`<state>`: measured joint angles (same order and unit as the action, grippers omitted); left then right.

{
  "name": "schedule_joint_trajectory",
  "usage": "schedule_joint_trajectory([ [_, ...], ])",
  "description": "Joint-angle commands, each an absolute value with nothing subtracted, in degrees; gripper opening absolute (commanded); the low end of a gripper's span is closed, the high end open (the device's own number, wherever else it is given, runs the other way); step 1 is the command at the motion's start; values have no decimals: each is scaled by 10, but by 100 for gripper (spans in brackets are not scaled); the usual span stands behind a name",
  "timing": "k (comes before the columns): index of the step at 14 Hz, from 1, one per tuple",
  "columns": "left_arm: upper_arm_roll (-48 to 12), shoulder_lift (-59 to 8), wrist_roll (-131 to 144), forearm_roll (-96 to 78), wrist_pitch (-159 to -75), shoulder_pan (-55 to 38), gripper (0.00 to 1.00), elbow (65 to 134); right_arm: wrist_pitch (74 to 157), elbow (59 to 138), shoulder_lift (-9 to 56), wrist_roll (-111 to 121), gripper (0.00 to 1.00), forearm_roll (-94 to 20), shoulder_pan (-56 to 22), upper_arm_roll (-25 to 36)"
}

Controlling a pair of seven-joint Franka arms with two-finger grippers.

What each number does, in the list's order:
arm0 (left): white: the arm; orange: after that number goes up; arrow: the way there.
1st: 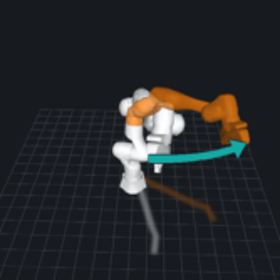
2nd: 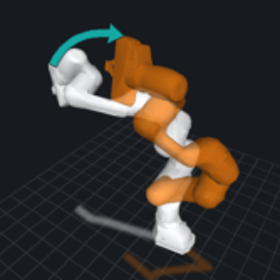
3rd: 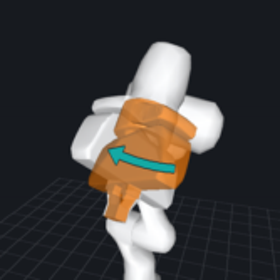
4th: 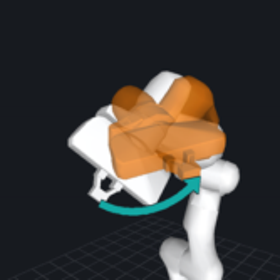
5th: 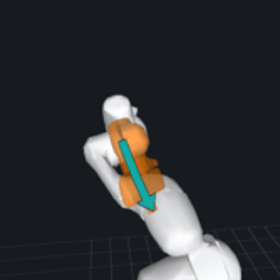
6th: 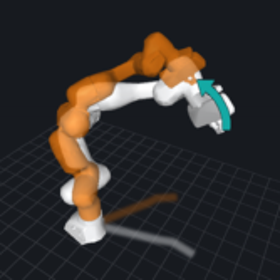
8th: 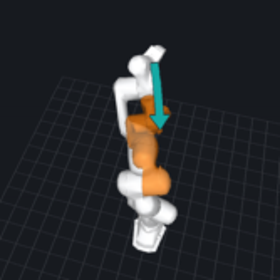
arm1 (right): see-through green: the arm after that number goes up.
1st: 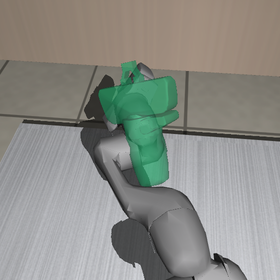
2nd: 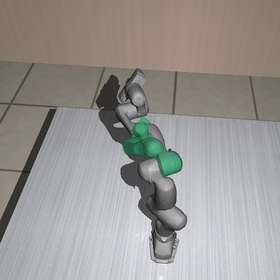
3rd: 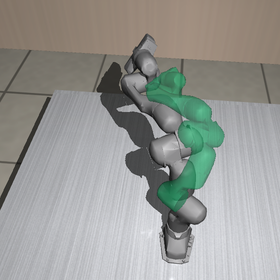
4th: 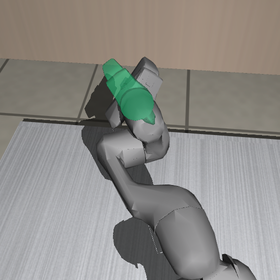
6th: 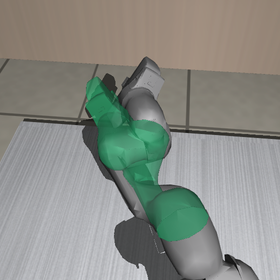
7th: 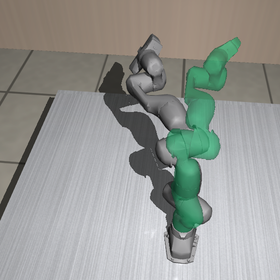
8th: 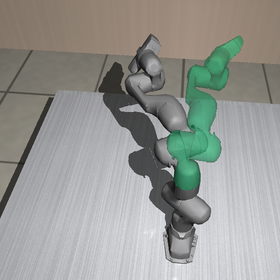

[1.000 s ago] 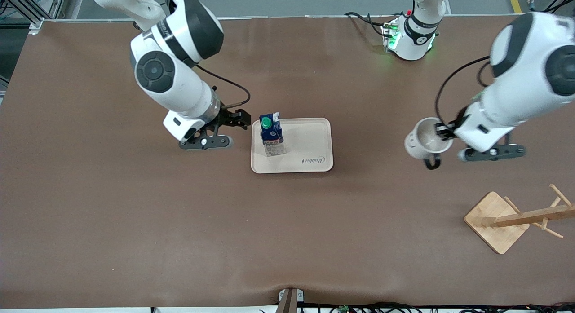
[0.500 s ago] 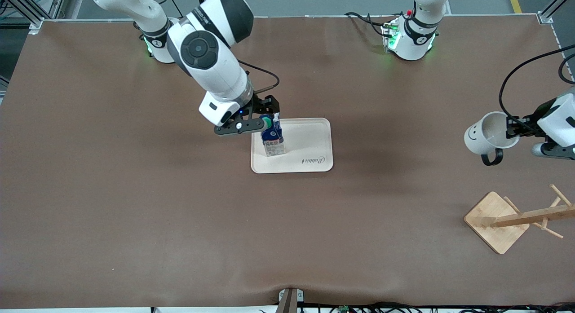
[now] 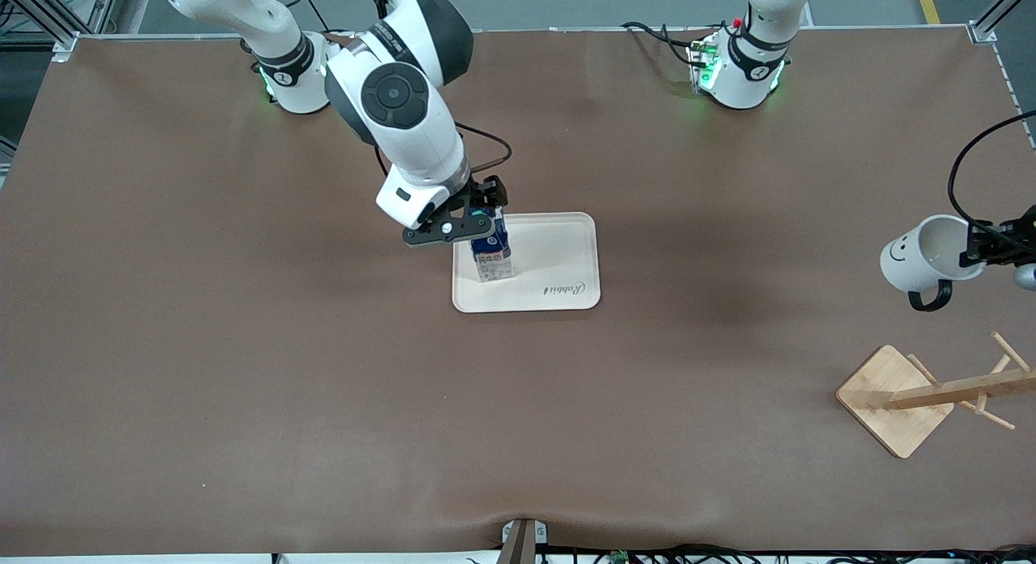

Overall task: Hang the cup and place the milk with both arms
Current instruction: 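Grasp the blue milk carton with the right gripper and lift it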

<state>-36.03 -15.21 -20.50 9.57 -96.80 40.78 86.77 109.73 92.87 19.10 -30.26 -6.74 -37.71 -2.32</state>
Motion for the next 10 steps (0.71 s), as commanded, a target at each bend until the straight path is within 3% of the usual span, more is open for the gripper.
schedule_joint_trajectory([
  [1, -365, -174, -220, 107, -986, 410, 0, 838, 1081, 933, 185, -313, 100, -81, -370, -18],
  [10, -334, -232, -270, 106, -1010, 410, 0, 781, 1149, 943, 215, -312, 100, -112, -370, -16],
])
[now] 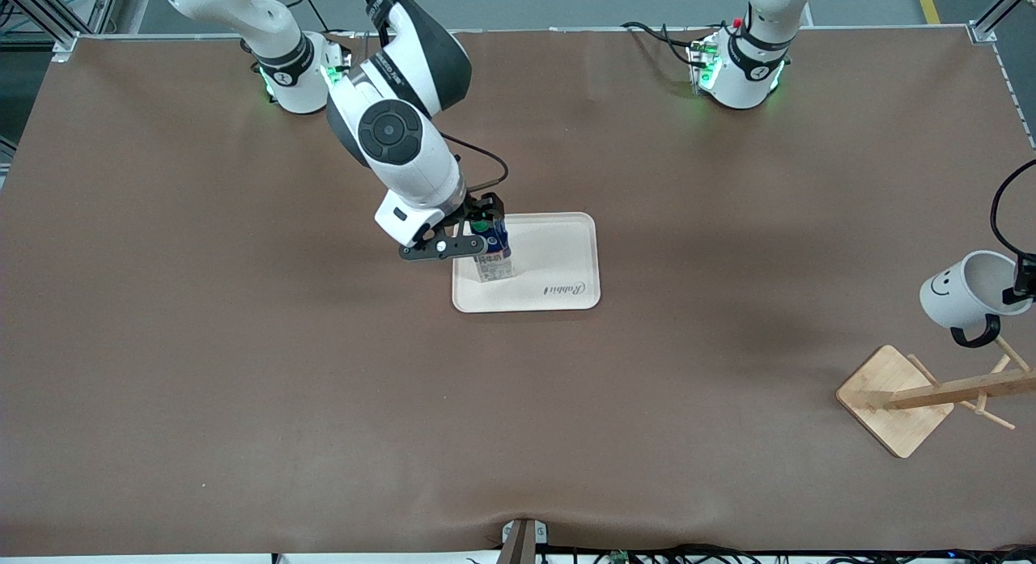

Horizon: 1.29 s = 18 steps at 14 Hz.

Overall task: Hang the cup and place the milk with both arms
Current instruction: 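Grasp the blue milk carton with the right gripper and lift it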

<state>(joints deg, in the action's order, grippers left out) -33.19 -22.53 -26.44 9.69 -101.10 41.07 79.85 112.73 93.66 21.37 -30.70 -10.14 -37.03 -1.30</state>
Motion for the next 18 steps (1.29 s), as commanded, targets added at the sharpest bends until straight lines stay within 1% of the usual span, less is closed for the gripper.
schedule_joint_trajectory([
  [1, -329, -234, -272, 105, -1010, 410, 0, 782, 1154, 945, 216, -312, 100, -112, -373, -16],
  [8, -299, -244, -301, 105, -1011, 411, 0, 781, 1176, 947, 240, -312, 100, -113, -392, -18],
  [10, -299, -248, -298, 105, -1012, 411, 0, 781, 1182, 953, 243, -311, 100, -112, -395, -17],
  [14, -299, -250, -295, 104, -1024, 410, 0, 781, 1253, 1002, 242, -312, 100, -112, -403, -18],
  [15, -299, -251, -295, 105, -1024, 409, 0, 781, 1255, 1003, 242, -312, 87, -112, -408, -18],
  [16, -299, -251, -299, 105, -1024, 409, 0, 781, 1250, 1001, 242, -319, 35, -112, -410, -18],
  [17, -299, -252, -297, 105, -1024, 409, 5, 781, 1233, 998, 241, -334, 0, -112, -410, -18],
  [18, -299, -251, -294, 103, -1024, 409, 18, 781, 1198, 991, 241, -354, 0, -112, -410, -18],
])
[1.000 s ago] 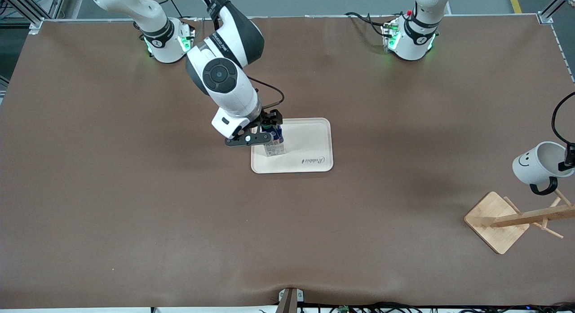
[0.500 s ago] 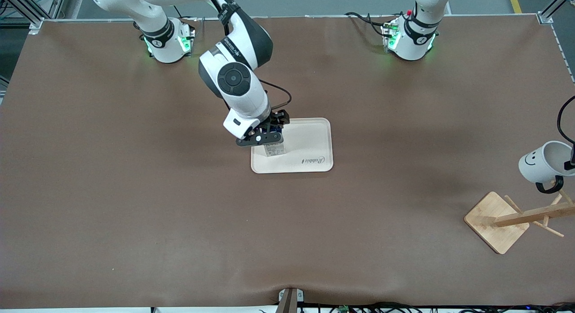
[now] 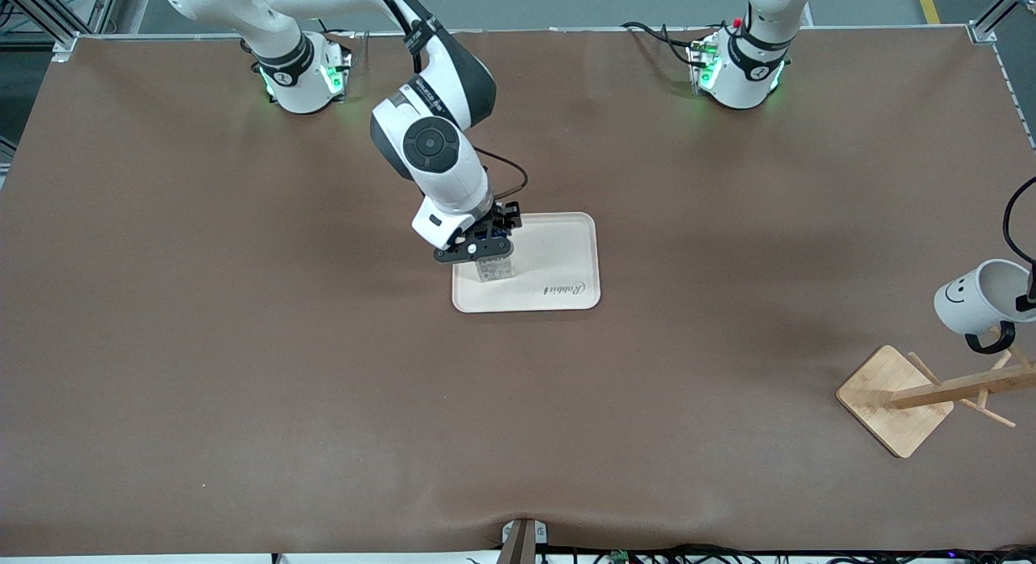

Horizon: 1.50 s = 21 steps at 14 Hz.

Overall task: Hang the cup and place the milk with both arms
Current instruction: 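Grasp the blue milk carton with the right gripper and lift it, then hang the mug on the wooden stand while the right gripper carries milk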

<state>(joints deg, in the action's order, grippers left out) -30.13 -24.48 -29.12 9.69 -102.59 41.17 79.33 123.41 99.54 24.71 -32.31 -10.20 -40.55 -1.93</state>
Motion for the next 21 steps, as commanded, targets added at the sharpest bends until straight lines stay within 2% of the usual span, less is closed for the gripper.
schedule_joint_trajectory([
  [1, -299, -251, -295, 99, -1024, 409, 24, 781, 1171, 974, 240, -348, 0, -112, -407, -18],
  [2, -300, -250, -294, 96, -1023, 409, 35, 782, 1139, 963, 239, -346, 0, -109, -403, -17],
  [3, -301, -249, -291, 88, -1023, 408, 51, 782, 1109, 940, 238, -347, 0, -106, -401, -15],
  [5, -301, -244, -287, 74, -1020, 408, 100, 783, 1043, 896, 238, -352, 0, -105, -384, -13],
  [8, -306, -233, -266, 65, -998, 407, 100, 787, 984, 854, 236, -385, 0, -113, -329, -16],
  [12, -337, -203, -187, 65, -917, 407, 100, 791, 899, 849, 214, -380, 0, -114, -238, -15],
  [16, -380, -167, -103, 66, -871, 407, 100, 795, 881, 842, 192, -323, 0, -105, -126, -14],
  [21, -426, -140, -7, 87, -855, 400, 100, 792, 887, 861, 197, -103, 0, -99, -5, -13],
])
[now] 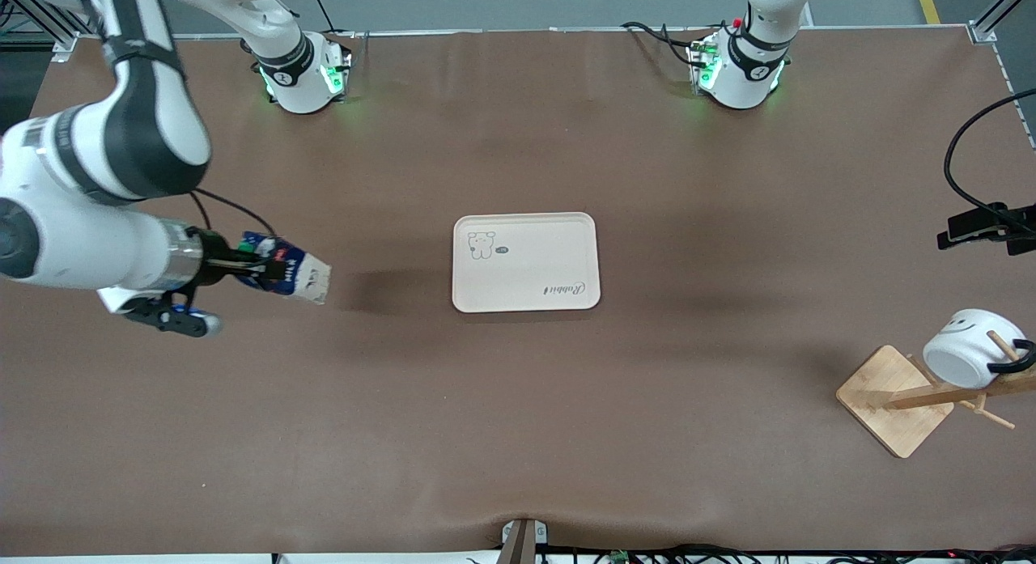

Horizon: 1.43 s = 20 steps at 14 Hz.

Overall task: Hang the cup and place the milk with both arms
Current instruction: 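Hang the mug on the wooden stand while the right gripper carries milk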

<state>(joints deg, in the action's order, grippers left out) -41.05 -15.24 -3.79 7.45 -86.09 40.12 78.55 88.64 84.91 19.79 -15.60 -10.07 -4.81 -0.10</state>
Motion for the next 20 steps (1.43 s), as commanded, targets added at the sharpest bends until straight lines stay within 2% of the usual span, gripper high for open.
schedule_joint_trajectory([
  [1, -431, -141, 22, 95, -855, 395, 100, 792, 887, 868, 197, -87, 0, -78, 5, -13],
  [3, -446, -140, 58, 97, -855, 394, 100, 789, 893, 887, 194, -68, 0, -2, 11, -14],
  [5, -446, -140, 54, 96, -854, 395, 100, 788, 931, 930, 185, -34, 0, 14, 34, -13],
  [11, -457, -129, 61, 120, -852, 395, 100, 788, 1125, 1137, 127, 19, 0, 40, 69, -13],
  [16, -475, -108, 105, 110, -852, 383, 100, 784, 1131, 1164, 120, 24, 0, 40, 85, -15],
  [17, -460, -95, 123, 115, -853, 334, 100, 785, 1132, 1165, 123, 46, 2, 40, 88, -14],
  [19, -345, -77, 154, 108, -853, 218, 100, 787, 1154, 1178, 125, 81, 29, 40, 103, -14],
  [20, -298, -70, 154, 100, -852, 178, 100, 787, 1174, 1193, 125, 84, 35, 40, 108, -15],
])
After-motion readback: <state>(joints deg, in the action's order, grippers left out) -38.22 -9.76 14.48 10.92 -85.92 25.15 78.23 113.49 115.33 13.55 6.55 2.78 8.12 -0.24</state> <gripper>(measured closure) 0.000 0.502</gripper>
